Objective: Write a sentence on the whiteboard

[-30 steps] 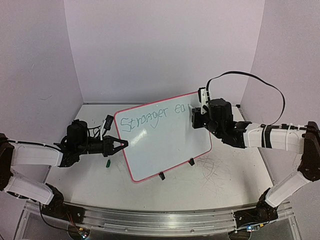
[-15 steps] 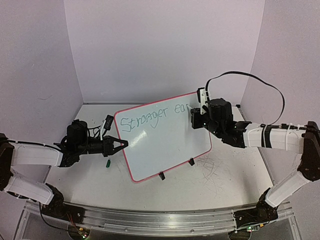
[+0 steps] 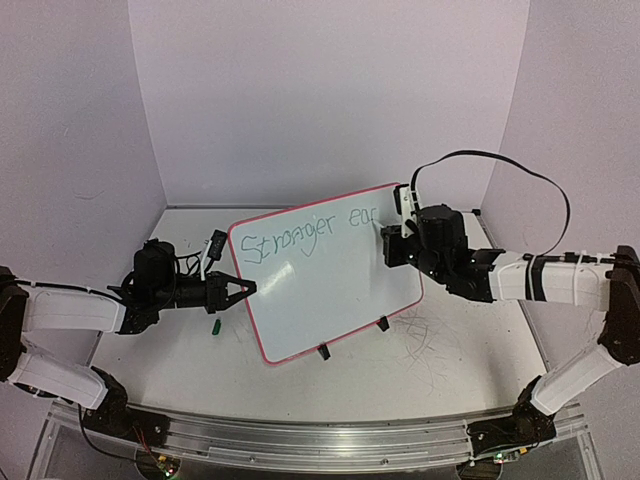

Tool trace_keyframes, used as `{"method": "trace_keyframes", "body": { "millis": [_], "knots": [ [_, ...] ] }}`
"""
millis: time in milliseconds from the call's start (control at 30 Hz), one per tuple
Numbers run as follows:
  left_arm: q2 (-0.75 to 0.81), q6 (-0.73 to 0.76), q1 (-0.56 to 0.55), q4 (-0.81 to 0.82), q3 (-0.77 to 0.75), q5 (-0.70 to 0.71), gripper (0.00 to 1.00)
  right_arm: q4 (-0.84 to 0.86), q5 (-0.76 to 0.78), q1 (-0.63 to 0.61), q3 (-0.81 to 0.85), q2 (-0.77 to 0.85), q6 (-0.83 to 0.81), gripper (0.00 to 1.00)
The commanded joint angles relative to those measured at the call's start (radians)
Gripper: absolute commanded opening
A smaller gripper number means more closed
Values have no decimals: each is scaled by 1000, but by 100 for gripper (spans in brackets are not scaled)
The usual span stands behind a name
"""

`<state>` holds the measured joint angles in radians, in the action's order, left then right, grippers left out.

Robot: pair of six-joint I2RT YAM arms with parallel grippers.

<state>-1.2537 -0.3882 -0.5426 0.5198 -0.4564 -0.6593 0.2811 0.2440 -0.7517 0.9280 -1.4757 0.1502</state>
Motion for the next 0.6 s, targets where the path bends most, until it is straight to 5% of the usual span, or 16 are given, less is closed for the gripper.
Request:
{"method": "trace_keyframes", "body": {
  "millis": [0,567],
  "knots": [
    [14,78,5,-9,-25,25,0,-22,6,-4,-18,26,17,0],
    [31,77,5,-9,-16,29,0,38,45,2,32,40,-2,0]
  ]
}}
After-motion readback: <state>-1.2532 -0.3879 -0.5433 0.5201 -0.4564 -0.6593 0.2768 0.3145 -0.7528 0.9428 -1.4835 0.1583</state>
